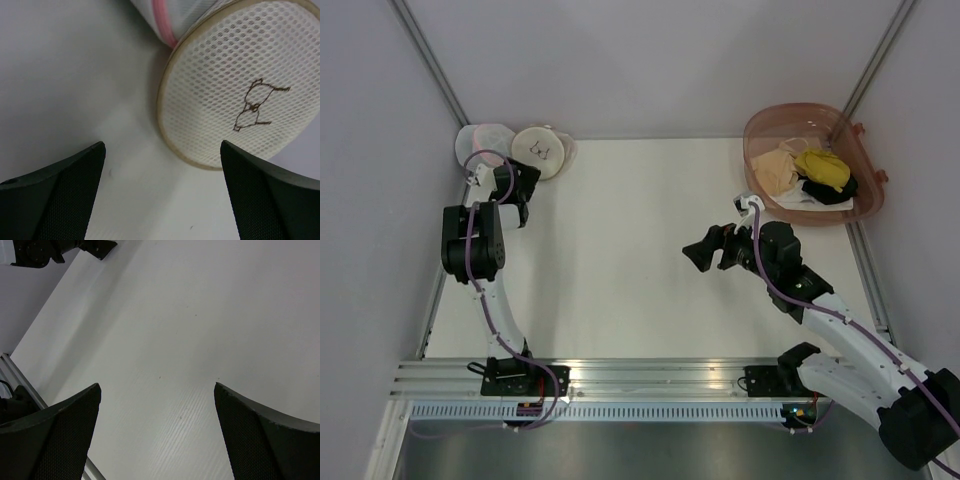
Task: Unzip the laundry bag and remove the bra
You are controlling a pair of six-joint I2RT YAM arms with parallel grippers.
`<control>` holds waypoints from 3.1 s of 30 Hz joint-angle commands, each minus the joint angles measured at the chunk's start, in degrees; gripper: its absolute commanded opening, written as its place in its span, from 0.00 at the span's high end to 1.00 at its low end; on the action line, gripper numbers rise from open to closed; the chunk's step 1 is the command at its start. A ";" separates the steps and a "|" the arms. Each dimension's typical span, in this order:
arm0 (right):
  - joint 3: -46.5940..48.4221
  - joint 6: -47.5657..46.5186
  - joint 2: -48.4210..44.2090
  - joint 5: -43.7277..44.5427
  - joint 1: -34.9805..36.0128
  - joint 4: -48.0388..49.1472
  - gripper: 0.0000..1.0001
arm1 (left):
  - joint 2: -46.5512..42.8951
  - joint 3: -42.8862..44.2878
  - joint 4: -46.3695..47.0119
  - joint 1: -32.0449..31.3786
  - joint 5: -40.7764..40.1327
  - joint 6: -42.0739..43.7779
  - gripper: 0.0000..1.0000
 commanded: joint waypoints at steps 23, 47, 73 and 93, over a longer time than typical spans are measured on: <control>0.17 1.96 1.34 0.30 0.03 1.99 0.02 | 11.54 6.08 32.71 -0.61 42.22 -19.82 0.47; 0.95 1.52 3.71 4.00 0.03 3.32 0.02 | -8.69 -5.01 0.81 -2.37 10.85 0.73 0.25; 2.28 0.81 -1.65 7.68 0.03 -3.45 0.02 | 12.43 28.13 -3.06 -4.74 17.52 10.84 0.98; 7.55 4.59 -0.25 28.35 -0.24 -1.69 0.02 | 16.29 19.88 67.08 -14.23 105.31 -53.85 0.98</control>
